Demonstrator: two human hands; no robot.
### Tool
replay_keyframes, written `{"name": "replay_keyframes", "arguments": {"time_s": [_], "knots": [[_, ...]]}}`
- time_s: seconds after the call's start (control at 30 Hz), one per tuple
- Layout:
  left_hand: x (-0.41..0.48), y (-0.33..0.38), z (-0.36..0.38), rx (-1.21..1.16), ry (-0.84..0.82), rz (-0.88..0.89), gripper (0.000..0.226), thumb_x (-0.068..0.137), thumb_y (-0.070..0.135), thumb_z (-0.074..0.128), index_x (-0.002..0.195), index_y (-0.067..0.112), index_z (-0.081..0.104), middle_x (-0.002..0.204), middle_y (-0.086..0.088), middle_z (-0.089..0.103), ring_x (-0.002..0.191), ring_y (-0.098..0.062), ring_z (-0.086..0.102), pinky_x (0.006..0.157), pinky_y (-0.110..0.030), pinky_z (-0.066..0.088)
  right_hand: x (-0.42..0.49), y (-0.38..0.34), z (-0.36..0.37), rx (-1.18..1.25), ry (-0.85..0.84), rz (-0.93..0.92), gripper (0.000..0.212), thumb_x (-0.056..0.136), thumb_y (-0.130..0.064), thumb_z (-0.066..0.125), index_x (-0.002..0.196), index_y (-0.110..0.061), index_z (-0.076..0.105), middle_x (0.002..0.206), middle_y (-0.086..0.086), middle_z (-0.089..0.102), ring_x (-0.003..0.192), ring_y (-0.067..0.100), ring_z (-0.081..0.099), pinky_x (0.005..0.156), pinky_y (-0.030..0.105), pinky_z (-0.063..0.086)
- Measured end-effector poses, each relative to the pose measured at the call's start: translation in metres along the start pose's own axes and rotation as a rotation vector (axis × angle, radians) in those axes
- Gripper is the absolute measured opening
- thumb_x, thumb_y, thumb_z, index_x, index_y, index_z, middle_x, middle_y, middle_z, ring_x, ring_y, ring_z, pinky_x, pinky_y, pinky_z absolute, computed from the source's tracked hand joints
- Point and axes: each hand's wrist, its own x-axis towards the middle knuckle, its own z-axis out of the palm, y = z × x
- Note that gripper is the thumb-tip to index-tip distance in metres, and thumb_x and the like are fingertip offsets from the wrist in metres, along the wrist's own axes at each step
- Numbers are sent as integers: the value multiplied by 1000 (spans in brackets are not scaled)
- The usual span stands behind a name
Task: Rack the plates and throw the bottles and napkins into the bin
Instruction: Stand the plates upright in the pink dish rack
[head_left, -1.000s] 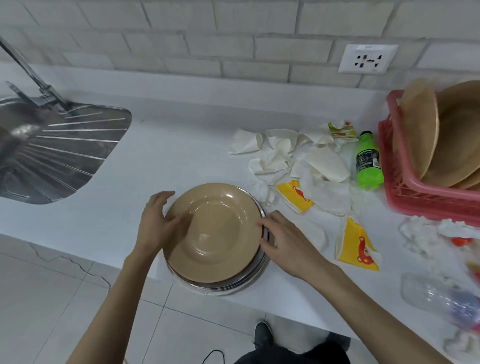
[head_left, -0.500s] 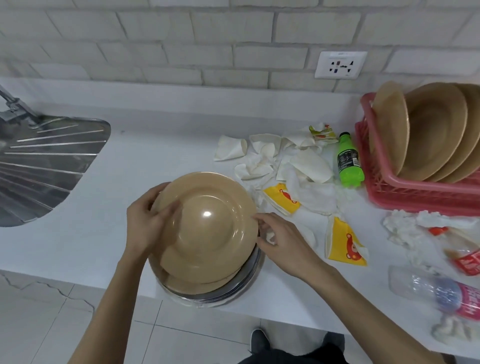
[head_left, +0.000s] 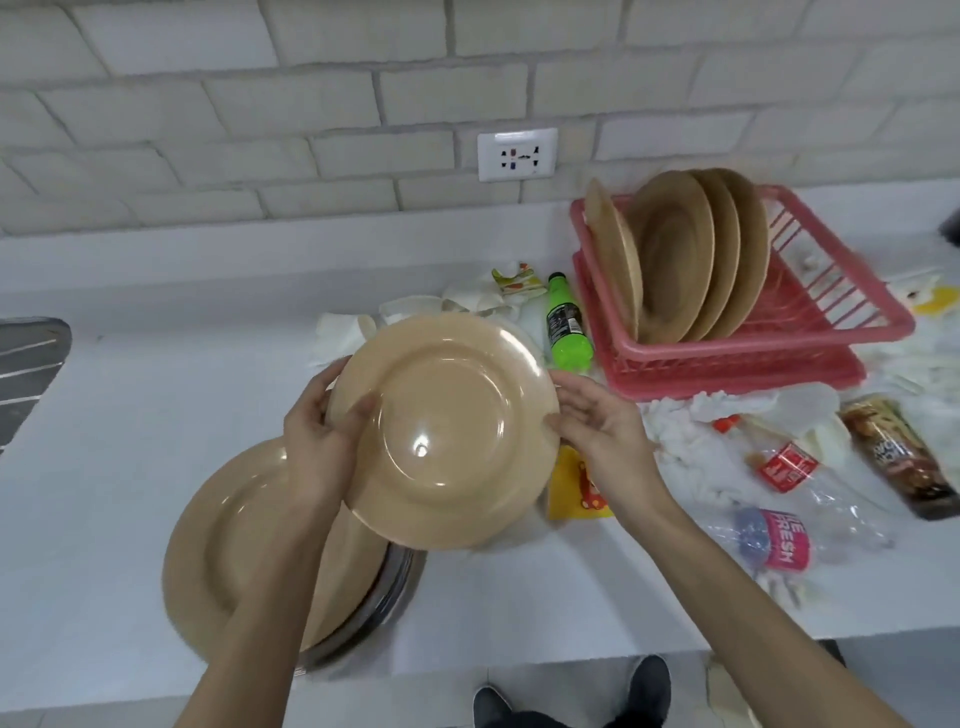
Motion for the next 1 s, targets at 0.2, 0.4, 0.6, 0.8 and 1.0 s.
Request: {"name": "replay_keyframes", "arguments": {"time_s": [0.2, 0.4, 0.6, 0.8, 1.0], "knots": [[-27, 16, 85, -77, -76, -22, 48, 83, 26, 69, 129, 34, 58, 103, 10, 73, 96, -7, 68, 87, -33, 54, -9, -28, -66, -80, -23, -142, 73, 82, 13, 61, 148, -14, 41, 136, -4, 60, 125, 11, 56, 103, 29, 46], [-74, 27, 172, -160, -151, -87, 45, 82, 29, 71, 124, 35, 56, 96, 1, 75, 90, -19, 70, 86, -43, 56, -13, -67, -136, -216, -46, -198, 84, 74, -1, 56, 151, -27, 32, 141, -23, 48, 127, -1, 47, 101, 17, 41], [-115, 41, 239, -159, -229, -73, 34, 95, 23, 64, 128, 29, 55, 98, -1, 76, 85, -13, 71, 72, -29, 54, -5, -111, -217, -308, -85, -200, 83, 68, -3, 53, 147, -28, 40, 131, -25, 54, 121, -4, 50, 94, 13, 42], [-131, 50, 294, -44, -359, 39, 30, 93, 31, 58, 124, 30, 59, 81, -5, 68, 69, -15, 63, 55, -24, 48, 11, -145, -284, -455, -135, -207, 84, 64, -8, 53, 144, -33, 44, 133, -19, 55, 125, 7, 50, 104, 33, 41], [-134, 65, 338, 85, -370, 167, 26, 98, 11, 57, 114, 28, 67, 89, 11, 71, 71, -11, 68, 60, -17, 49, 30, -172, -329, -595, -128, -235, 81, 67, -12, 51, 142, -40, 42, 133, -26, 51, 125, 1, 47, 109, 36, 38]]}}
